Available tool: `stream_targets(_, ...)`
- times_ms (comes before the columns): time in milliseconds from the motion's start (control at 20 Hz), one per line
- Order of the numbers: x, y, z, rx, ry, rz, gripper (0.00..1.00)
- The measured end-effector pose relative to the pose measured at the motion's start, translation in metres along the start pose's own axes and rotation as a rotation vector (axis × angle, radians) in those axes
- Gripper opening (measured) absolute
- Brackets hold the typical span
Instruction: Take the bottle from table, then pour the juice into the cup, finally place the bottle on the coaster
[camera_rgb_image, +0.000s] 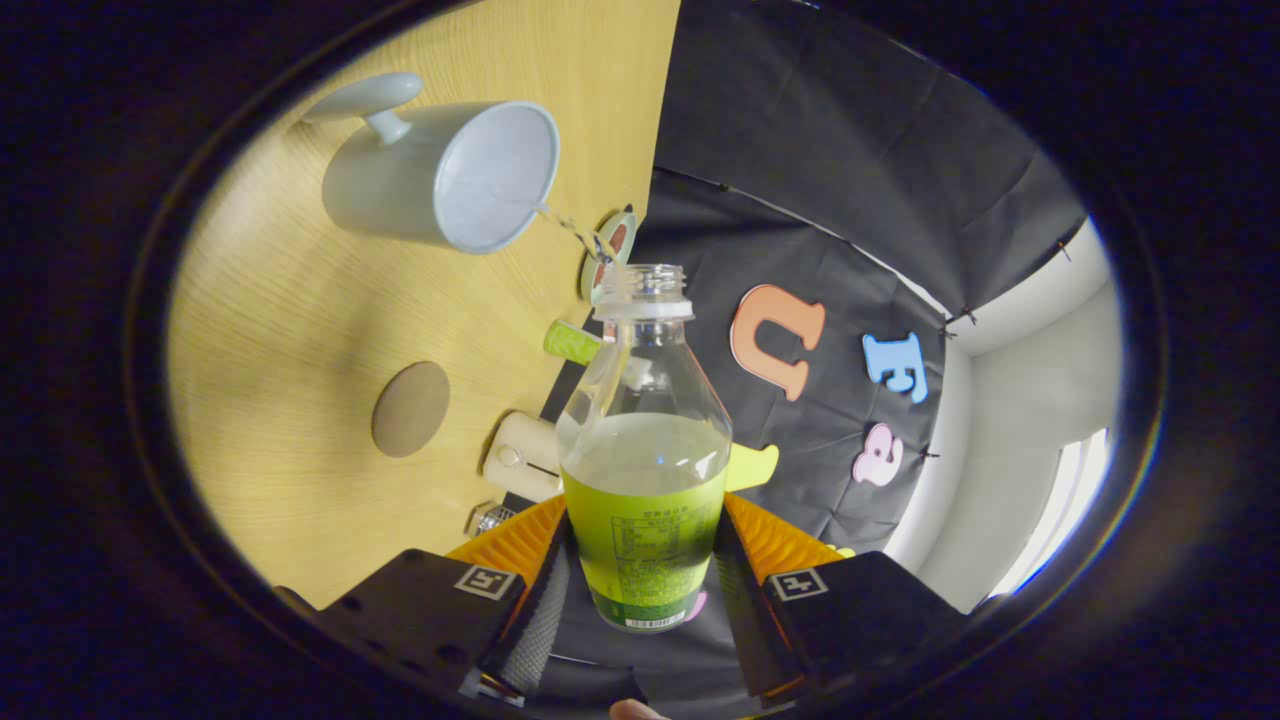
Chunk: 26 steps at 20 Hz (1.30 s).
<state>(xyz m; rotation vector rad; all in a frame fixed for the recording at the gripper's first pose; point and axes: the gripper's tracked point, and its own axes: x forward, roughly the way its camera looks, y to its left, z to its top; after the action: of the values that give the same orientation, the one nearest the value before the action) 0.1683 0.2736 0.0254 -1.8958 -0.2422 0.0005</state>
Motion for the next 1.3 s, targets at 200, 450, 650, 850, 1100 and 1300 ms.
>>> stream_targets(200, 0.000, -0.005, 0.000, -0.022, -0.002, -0.007, 0.77)
stream_targets(450, 0.000, -0.016, -0.002, -0.057, 0.002, -0.019, 0.77)
stream_targets(650, 0.001, -0.021, 0.000, -0.096, -0.003, -0.031, 0.77)
stream_targets(850, 0.002, -0.030, -0.002, -0.120, 0.000, -0.044, 0.77)
stream_targets(1100, 0.001, -0.044, -0.004, -0.149, -0.001, -0.065, 0.77)
stream_targets(1300, -0.002, -0.058, -0.003, -0.176, -0.004, -0.088, 0.77)
